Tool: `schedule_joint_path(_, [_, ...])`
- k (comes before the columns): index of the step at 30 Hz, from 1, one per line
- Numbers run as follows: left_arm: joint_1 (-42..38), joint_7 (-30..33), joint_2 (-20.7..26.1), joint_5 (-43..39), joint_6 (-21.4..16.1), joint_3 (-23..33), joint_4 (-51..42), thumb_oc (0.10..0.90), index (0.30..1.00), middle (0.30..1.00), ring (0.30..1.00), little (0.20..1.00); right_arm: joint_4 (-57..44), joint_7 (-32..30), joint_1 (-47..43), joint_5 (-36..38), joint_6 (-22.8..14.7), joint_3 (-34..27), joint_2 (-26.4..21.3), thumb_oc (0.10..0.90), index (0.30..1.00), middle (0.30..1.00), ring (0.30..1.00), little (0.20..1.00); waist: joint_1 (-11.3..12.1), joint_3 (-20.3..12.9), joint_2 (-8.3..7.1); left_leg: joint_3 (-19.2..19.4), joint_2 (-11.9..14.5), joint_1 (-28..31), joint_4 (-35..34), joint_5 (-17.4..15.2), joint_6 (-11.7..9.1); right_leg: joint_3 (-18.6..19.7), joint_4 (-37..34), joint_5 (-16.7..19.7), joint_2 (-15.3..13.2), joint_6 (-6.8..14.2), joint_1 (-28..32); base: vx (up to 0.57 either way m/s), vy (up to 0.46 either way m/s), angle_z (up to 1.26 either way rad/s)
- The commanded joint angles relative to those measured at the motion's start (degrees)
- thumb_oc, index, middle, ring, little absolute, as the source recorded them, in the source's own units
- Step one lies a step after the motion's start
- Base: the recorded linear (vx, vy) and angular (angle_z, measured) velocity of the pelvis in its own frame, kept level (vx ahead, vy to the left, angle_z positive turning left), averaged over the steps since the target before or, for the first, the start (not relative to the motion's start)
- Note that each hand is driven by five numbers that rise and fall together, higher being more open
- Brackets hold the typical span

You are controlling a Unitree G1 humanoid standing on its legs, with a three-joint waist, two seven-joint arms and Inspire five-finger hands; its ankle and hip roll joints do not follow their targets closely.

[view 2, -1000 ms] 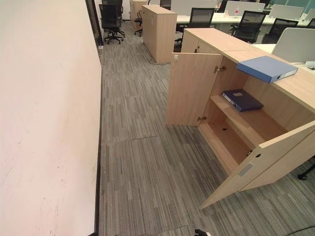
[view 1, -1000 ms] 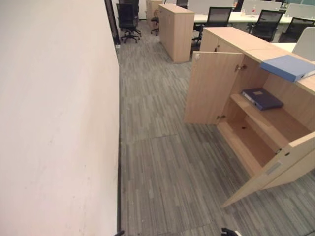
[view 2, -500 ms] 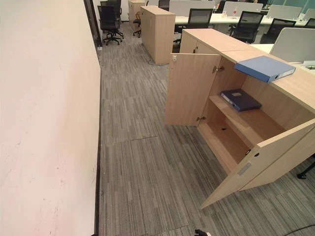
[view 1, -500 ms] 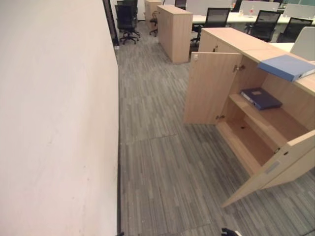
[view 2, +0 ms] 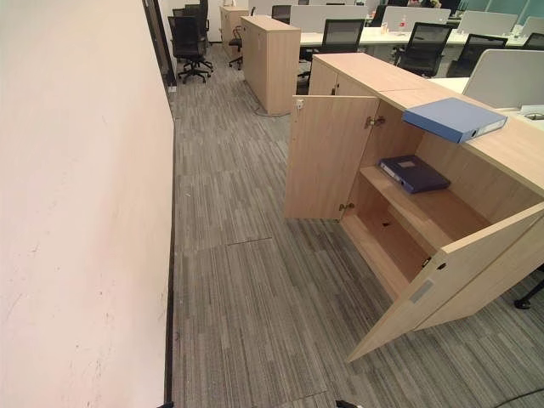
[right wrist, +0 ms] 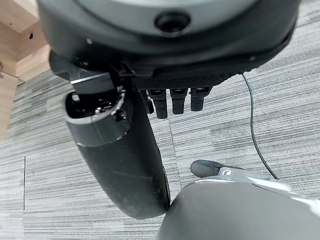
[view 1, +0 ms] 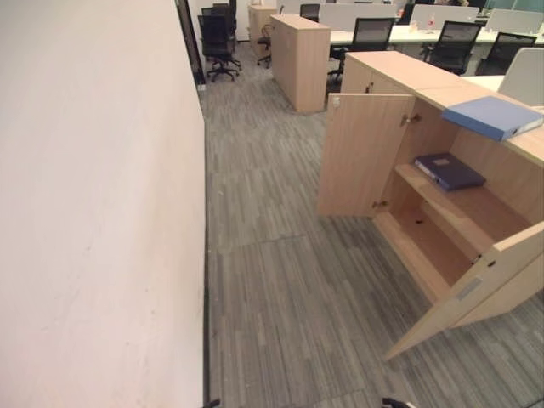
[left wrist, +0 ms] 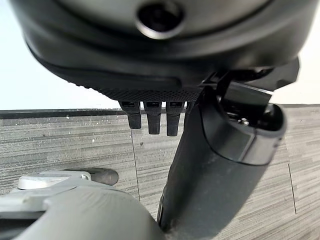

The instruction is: Put the empty folder in the office cabinet

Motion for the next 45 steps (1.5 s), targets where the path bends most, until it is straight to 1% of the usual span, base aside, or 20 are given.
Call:
schedule_joint_path(1, [-1.2, -1.9, -3.45, -0.92, -1.04, -1.53, 0.3, 0.8, 0.9, 0.9, 0.9, 0.9, 3.31, 2.41, -2.49, 1.46, 0.03, 1.94, 0.71, 0.8, 0.9, 0.9, 0.9, 0.9, -0.76, -1.45, -1.25, 0.68, -1.43, -1.51, -0.5, -1.57, -0.59, -1.46, -0.07, -1.67, -1.64, 3.44, 0.95, 0.0, 0.0, 0.0])
schedule_joint_path(16, [-1.64, -2.66, -3.24, 1.17, -0.1, -2.39, 0.85, 0.8, 0.9, 0.9, 0.9, 0.9, 5.84, 4.4, -2.54, 0.66, 1.52, 2.11, 0.91, 0.8, 0.9, 0.9, 0.9, 0.9, -0.57, -1.14, -1.41, 0.4, -1.41, -1.44, -0.5, -1.74, -0.59, -1.71, -0.07, -1.88, -1.6, 3.37, 1.01, 0.0, 0.0, -0.01])
schedule_joint_path(24, [-3.05, -2.48, -2.88, 1.8, 0.37, -3.51, 1.74, 0.8, 0.9, 0.9, 0.9, 0.9, 4.52, 4.3, -3.01, 0.59, 1.64, 3.29, 1.35, 0.8, 0.9, 0.9, 0.9, 0.9, -0.87, 0.62, -1.35, 0.71, -0.73, -1.91, -0.5, -1.71, -0.57, -1.28, -0.07, -2.23, -0.83, 2.87, 0.04, 0.03, -0.055, -0.02])
schedule_joint_path(27, [-3.95, -1.98, -2.54, 1.37, 0.39, -3.6, 1.44, 0.8, 0.9, 0.9, 0.9, 0.9, 4.31, 4.03, -3.64, 0.77, 1.51, 3.5, 1.39, 0.8, 0.9, 0.9, 0.9, 0.9, -0.7, 1.88, -1.81, 1.34, -0.11, -3.07, 0.9, -1.29, -0.8, -0.74, 1.02, -2.78, -0.48, 2.36, -0.83, -0.01, -0.116, -0.06])
schedule_joint_path(28, [-4.72, -1.66, -2.05, 0.42, 0.48, -3.68, 0.6, 0.8, 0.9, 0.9, 0.9, 0.9, 3.88, 3.74, -4.25, 1.03, 1.19, 3.92, 1.56, 0.8, 0.9, 0.9, 0.9, 0.9, -0.52, 3.47, -2.93, 2.07, 0.59, -8.81, 11.14, -4.06, -1.73, -0.23, 3.39, -4.0, -0.41, 1.3, -2.23, -0.04, -0.178, -0.2])
schedule_joint_path(29, [-4.74, -1.57, -1.93, 0.08, 0.57, -3.61, 0.15, 0.8, 0.9, 0.9, 0.9, 0.9, 3.71, 3.58, -4.3, 1.2, 1.16, 4.01, 1.61, 0.8, 0.9, 0.9, 0.9, 0.9, -0.12, 4.17, -3.48, 2.43, 0.91, -12.13, 17.0, -4.85, -2.01, -0.09, 3.84, -4.4, -0.42, 0.9, -2.08, -0.03, -0.297, -0.16])
schedule_joint_path(30, [-4.89, -1.11, -1.92, 0.16, 0.73, -3.77, 0.05, 0.8, 0.9, 0.9, 0.9, 0.9, 3.54, 3.05, -4.4, 1.34, 1.24, 4.2, 1.43, 0.8, 0.9, 0.9, 0.9, 0.9, 0.54, 5.44, -3.81, 1.38, 1.75, -18.34, 28.79, -2.04, -1.53, -0.46, 4.0, -4.85, 0.05, -0.14, -1.34, 0.03, -0.241, -0.09])
schedule_joint_path(31, [-5.3, -0.63, -2.0, 0.43, 0.79, -3.86, 0.51, 0.8, 0.9, 0.9, 0.9, 0.9, 3.38, 2.69, -4.74, 1.5, 1.17, 4.26, 1.16, 0.8, 0.9, 0.9, 0.9, 0.9, 0.97, 6.29, -3.82, 0.53, 1.91, -21.18, 33.49, 0.51, -1.16, -0.76, 4.03, -5.24, 0.46, -0.7, -0.86, 0.03, -0.21, 0.12])
schedule_joint_path(32, [-5.49, -0.4, -2.08, 0.3, 0.73, -3.88, 0.98, 0.8, 0.9, 0.9, 0.9, 0.9, 3.22, 2.44, -5.0, 1.75, 1.2, 4.34, 1.05, 0.8, 0.9, 0.9, 0.9, 0.9, 1.11, 6.53, -4.12, -0.08, 1.45, -23.97, 35.24, 1.8, -0.64, -0.94, 4.03, -5.52, 0.5, -0.96, -0.85, 0.05, -0.102, 0.05])
schedule_joint_path(33, [-5.5, -0.28, -2.19, 0.11, 0.74, -3.78, 1.32, 0.8, 0.9, 0.9, 0.9, 0.9, 3.17, 2.27, -5.16, 1.82, 1.23, 4.45, 0.91, 0.8, 0.9, 0.9, 0.9, 0.9, 1.37, 6.82, -4.06, -0.66, 0.56, -26.25, 35.55, 1.59, -0.17, -0.77, 4.0, -5.71, 0.65, -1.05, -0.57, 0.1, -0.052, -0.13])
schedule_joint_path(34, [-5.15, -0.21, -2.18, 0.01, 0.75, -3.35, 1.66, 0.8, 0.9, 0.9, 0.9, 0.9, 3.27, 2.57, -5.33, 1.92, 1.34, 4.34, 0.49, 0.8, 0.9, 0.9, 0.9, 0.9, 1.87, 6.67, -4.26, -1.3, -0.59, -28.16, 33.91, 1.76, -0.08, -0.33, 3.71, -5.73, 0.77, -0.84, -0.16, 0.16, -0.003, -0.29])
schedule_joint_path(35, [-4.37, -0.32, -2.06, -0.18, 0.71, -2.92, 2.0, 0.8, 0.9, 0.9, 0.9, 0.9, 3.2, 2.71, -5.54, 2.06, 1.31, 4.24, -0.14, 0.8, 0.9, 0.9, 0.9, 0.9, 2.53, 6.47, -4.41, -2.0, -1.55, -29.08, 29.61, 2.43, -0.19, 0.25, 3.22, -5.87, 0.93, -0.54, 0.41, 0.13, 0.008, -0.27])
schedule_joint_path(36, [-4.37, -0.32, -2.06, -0.18, 0.71, -2.92, 2.0, 0.8, 0.9, 0.9, 0.9, 0.9, 3.2, 2.71, -5.54, 2.06, 1.31, 4.24, -0.14, 0.8, 0.9, 0.9, 0.9, 0.9, 2.52, 6.45, -4.41, -2.01, -1.55, -29.09, 29.6, 2.44, -0.19, 0.24, 3.22, -5.87, 0.92, -0.54, 0.4, 0.16, 0.023, -0.15])
schedule_joint_path(37, [-3.72, -0.49, -1.94, -0.15, 0.8, -2.54, 2.2, 0.8, 0.9, 0.9, 0.9, 0.9, 3.09, 2.89, -5.76, 2.19, 1.19, 4.05, -0.57, 0.8, 0.9, 0.9, 0.9, 0.9, 3.24, 6.37, -4.29, -2.68, -1.62, -28.56, 25.66, 4.34, -0.69, 0.74, 2.73, -5.99, 1.22, -0.4, 1.2, 0.17, 0.031, -0.31])
schedule_joint_path(38, [-3.31, -0.59, -1.88, -0.12, 0.82, -2.39, 2.29, 0.8, 0.9, 0.9, 0.9, 0.9, 2.98, 2.95, -5.83, 2.21, 1.12, 4.05, -0.78, 0.8, 0.9, 0.9, 0.9, 0.9, 3.8, 6.26, -3.78, -3.54, -1.18, -27.38, 18.87, 7.14, -1.44, 1.09, 2.43, -6.25, 1.73, -0.39, 2.02, 0.47, 0.093, -0.42])
schedule_joint_path(39, [-2.95, -0.16, -1.54, -0.32, 0.48, -1.43, 3.27, 0.8, 0.9, 0.9, 0.9, 0.9, 3.41, 2.83, -6.29, 1.58, 0.84, 4.06, -1.23, 0.8, 0.9, 0.9, 0.9, 0.9, 5.54, 6.52, -2.21, -5.69, -0.09, -28.23, 0.27, 13.25, -3.71, 2.41, 1.95, -7.79, 3.31, -0.87, 5.12, 0.45, 0.103, -0.45])
schedule_joint_path(41, [-3.1, -0.03, -1.61, -0.05, 0.52, -0.43, 4.59, 0.8, 0.9, 0.9, 0.9, 0.9, 4.21, 2.79, -6.33, 1.21, 0.87, 3.74, -1.2, 0.8, 0.9, 0.9, 0.9, 0.9, 5.84, 6.32, -1.7, -6.2, 0.28, -29.52, -0.5, 12.72, -4.56, 3.64, 2.12, -8.78, 3.82, -1.16, 6.88, 0.37, 0.095, -0.12])
schedule_joint_path(43, [-2.95, -0.15, -1.74, 0.5, 0.61, 0.13, 5.68, 0.8, 0.9, 0.9, 0.9, 0.9, 4.73, 3.06, -6.26, 0.71, 0.98, 3.64, -0.96, 0.8, 0.9, 0.9, 0.9, 0.9, 5.92, 5.74, -1.54, -6.14, 0.68, -29.02, -0.5, 12.64, -4.73, 4.21, 2.01, -9.3, 3.95, -1.03, 7.64, 0.31, 0.108, -0.24])
schedule_joint_path(44, [-1.8, 0.07, -1.94, 1.54, 0.45, 1.63, 7.35, 0.8, 0.9, 0.9, 0.9, 0.9, 5.41, 3.5, -5.69, -0.56, 1.0, 3.57, -0.51, 0.8, 0.9, 0.9, 0.9, 0.9, 6.48, 3.88, -1.11, -5.77, 1.38, -27.35, -0.5, 13.62, -5.05, 5.43, 1.21, -10.23, 3.61, -0.55, 9.56, 0.41, 0.182, -0.28])
schedule_joint_path(45, [-1.75, 0.12, -1.93, 1.51, 0.36, 2.09, 7.39, 0.8, 0.9, 0.9, 0.9, 0.9, 5.61, 3.8, -5.48, -0.84, 1.01, 3.54, -0.32, 0.8, 0.9, 0.9, 0.9, 0.9, 6.68, 3.06, -0.93, -5.34, 1.75, -26.88, -0.5, 14.15, -5.38, 5.78, 1.12, -10.61, 3.23, -0.38, 9.73, 0.41, 0.182, -0.51])
